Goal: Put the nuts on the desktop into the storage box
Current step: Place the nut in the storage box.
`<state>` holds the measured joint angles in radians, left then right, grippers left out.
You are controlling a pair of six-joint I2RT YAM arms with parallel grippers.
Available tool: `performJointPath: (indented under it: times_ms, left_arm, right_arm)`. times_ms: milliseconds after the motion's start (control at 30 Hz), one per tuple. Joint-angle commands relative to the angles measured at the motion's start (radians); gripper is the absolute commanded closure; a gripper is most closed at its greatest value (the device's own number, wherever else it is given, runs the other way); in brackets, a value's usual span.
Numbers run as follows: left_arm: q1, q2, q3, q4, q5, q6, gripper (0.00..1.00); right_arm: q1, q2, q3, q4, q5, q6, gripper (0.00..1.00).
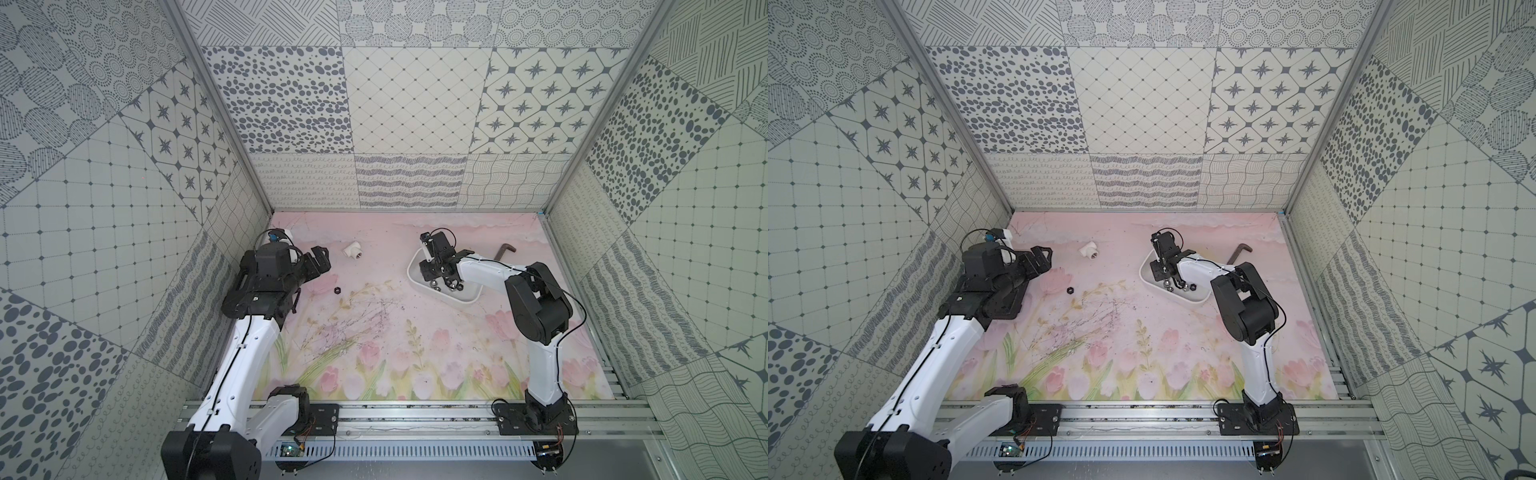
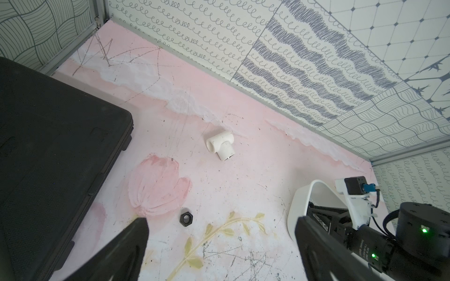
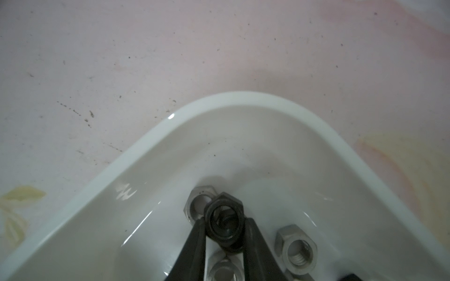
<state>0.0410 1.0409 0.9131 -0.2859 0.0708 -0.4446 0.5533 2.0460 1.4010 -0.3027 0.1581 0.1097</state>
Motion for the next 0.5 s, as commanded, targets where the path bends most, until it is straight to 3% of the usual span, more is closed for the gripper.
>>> performJointPath:
  times_ms: [0,300,467]
  left_arm:
    - [0.002,0.010,0.001,0.036,0.001,0.006,0.01]
    - [0.002,0.008,-0.001,0.037,0.000,0.007,0.01]
    - [0.002,0.007,-0.001,0.034,-0.001,0.007,0.01]
  right_arm:
    - [-0.005,0.022,0.040,0.026,0.030,0.022,0.79]
    - [-0.010,0.081,0.100,0.013,0.038,0.022,0.76]
    - [-0.009,0.108,0.133,0.001,0.046,0.022,0.62]
